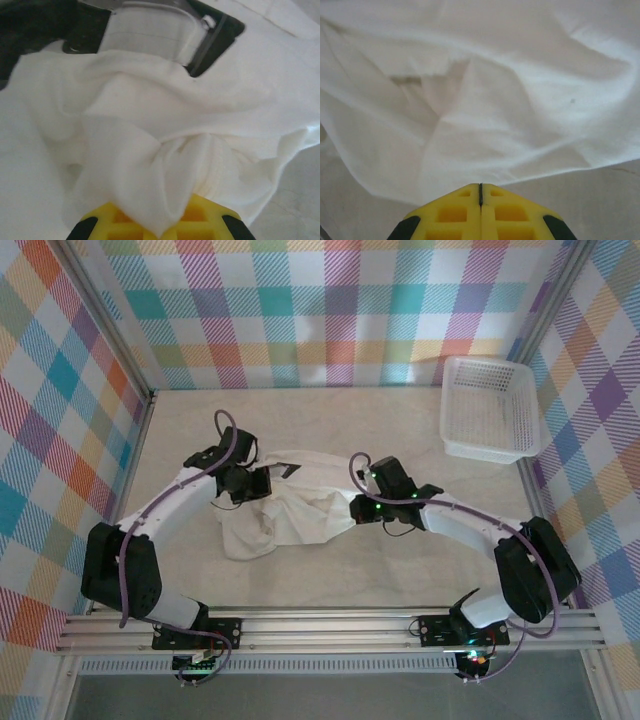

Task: Fold the inside-out t-shirt

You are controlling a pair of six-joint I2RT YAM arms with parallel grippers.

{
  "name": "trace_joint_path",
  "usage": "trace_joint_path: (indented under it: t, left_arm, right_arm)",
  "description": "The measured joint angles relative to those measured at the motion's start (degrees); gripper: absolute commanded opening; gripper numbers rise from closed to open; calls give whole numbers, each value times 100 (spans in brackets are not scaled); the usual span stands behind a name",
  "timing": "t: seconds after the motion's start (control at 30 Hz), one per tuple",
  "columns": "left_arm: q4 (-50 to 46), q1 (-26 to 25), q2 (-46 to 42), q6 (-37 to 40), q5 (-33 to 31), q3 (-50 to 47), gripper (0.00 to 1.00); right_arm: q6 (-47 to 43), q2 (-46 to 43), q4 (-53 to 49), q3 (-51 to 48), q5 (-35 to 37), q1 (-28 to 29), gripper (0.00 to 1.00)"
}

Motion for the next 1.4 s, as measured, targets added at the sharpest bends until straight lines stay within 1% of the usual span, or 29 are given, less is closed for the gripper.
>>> trace_joint_path:
  t: [0.03,0.1,0.17,0.2,0.33,0.47,0.57,0.63,0.67,0.7,0.73,0.77,0.8,0.83,0.9,0.93,1.0,1.07,1.13,1.17,1.23,1.3,1.33,1.4]
  left_arm:
    - [24,-26,-13,37,83,-46,0]
    - [48,-118,-13,79,238,-212,0]
    - [20,-201,-13,101,310,-365,0]
    - [-7,-240,-13,101,313,-417,0]
    - [-138,-330,-31,103,236,-498,0]
    - [-352,-334,-227,101,20,-649,0]
    - [-466,-334,-387,98,-70,-710,0]
    - [-496,-334,-435,98,-107,-710,0]
    - [-509,-334,-442,98,-111,-710,0]
    - [-518,-334,-442,98,-111,-710,0]
    - [-525,-334,-442,96,-125,-710,0]
    - [-533,-334,-444,96,-160,-710,0]
    - [-535,-334,-444,94,-214,-710,0]
    - [-540,-334,-444,85,-310,-710,0]
    - [-542,-306,-448,72,-540,-710,0]
    - [-538,-258,-448,72,-645,-710,0]
    - [-507,-122,-444,72,-772,-721,4]
    - [-343,74,-407,74,-787,-748,9]
    - [22,151,-376,79,-660,-752,13]
    - [85,160,-376,79,-699,-745,17]
    - [63,227,-380,87,-772,-756,29]
    - [24,260,-498,96,-820,-772,38]
    - [15,262,-649,83,-817,-802,41]
    - [-20,264,-1113,24,-778,-894,43]
  right_arm:
    - [-138,37,-13,2,-37,20,40]
    - [-610,127,-79,81,-85,129,56]
    - [-1139,258,-120,317,-15,332,64]
    - [-1473,367,-116,505,61,466,65]
    - [-2695,1016,-9,1388,225,750,67]
    - [-3856,1880,17,2114,516,765,67]
    - [-4529,2485,-149,2483,660,763,68]
    - [-4828,2747,-334,2623,588,750,68]
    - [-4929,2852,-433,2675,487,745,66]
    - [-4981,2909,-490,2710,415,743,61]
    - [-5029,2968,-538,2752,326,739,46]
    - [-5018,2992,-555,2778,262,739,23]
    - [-5003,2994,-560,2793,188,737,6]
    - [-4935,2983,-566,2815,66,726,0]
    - [-4625,2859,-562,2815,-466,619,0]
    - [-4352,2712,-503,2763,-892,546,0]
    - [-3480,2247,-42,2479,-1845,273,0]
    - [-2264,1696,612,2205,-2798,-164,0]
    - [-1311,1399,1097,2131,-3480,-466,0]
    - [-909,1316,1338,2107,-3766,-566,0]
    - [-289,1213,1694,2046,-4199,-704,0]
    - [105,1198,1818,2004,-4478,-710,0]
    - [247,1202,1853,1978,-4577,-697,0]
    - [426,1204,1858,1941,-4715,-697,0]
